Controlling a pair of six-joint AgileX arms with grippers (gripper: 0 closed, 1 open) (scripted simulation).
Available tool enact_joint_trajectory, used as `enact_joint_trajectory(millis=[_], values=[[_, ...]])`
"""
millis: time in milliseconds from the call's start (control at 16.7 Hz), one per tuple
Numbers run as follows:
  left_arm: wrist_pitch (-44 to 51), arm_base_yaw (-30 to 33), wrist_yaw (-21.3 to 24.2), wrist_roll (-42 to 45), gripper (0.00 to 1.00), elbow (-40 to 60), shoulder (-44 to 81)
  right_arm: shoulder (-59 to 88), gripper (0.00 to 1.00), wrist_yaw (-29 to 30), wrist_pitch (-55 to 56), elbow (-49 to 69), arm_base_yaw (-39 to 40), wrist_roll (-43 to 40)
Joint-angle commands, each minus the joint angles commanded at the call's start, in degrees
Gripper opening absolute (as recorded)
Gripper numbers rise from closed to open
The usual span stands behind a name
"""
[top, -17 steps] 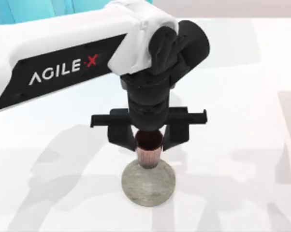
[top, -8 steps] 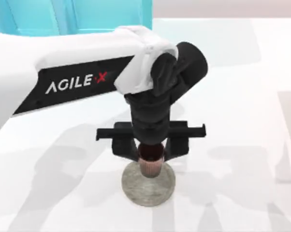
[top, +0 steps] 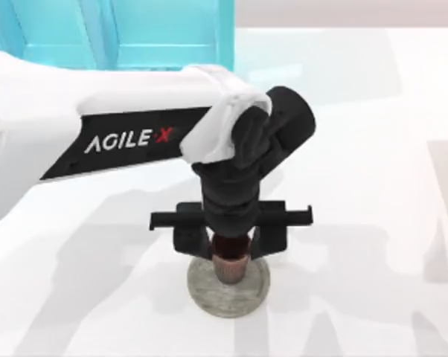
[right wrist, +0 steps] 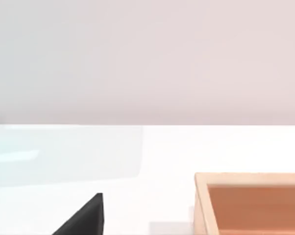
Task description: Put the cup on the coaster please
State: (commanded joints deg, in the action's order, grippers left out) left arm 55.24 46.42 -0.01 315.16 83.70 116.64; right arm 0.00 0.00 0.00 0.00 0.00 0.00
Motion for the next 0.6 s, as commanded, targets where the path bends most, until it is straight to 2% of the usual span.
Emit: enact_joint_trajectory(millis=[600], values=[[0.0, 0.0, 0.0, 0.0, 0.83, 0.0, 0.0, 0.0, 1.00, 0.0, 0.0, 0.0, 0.0, 0.0]])
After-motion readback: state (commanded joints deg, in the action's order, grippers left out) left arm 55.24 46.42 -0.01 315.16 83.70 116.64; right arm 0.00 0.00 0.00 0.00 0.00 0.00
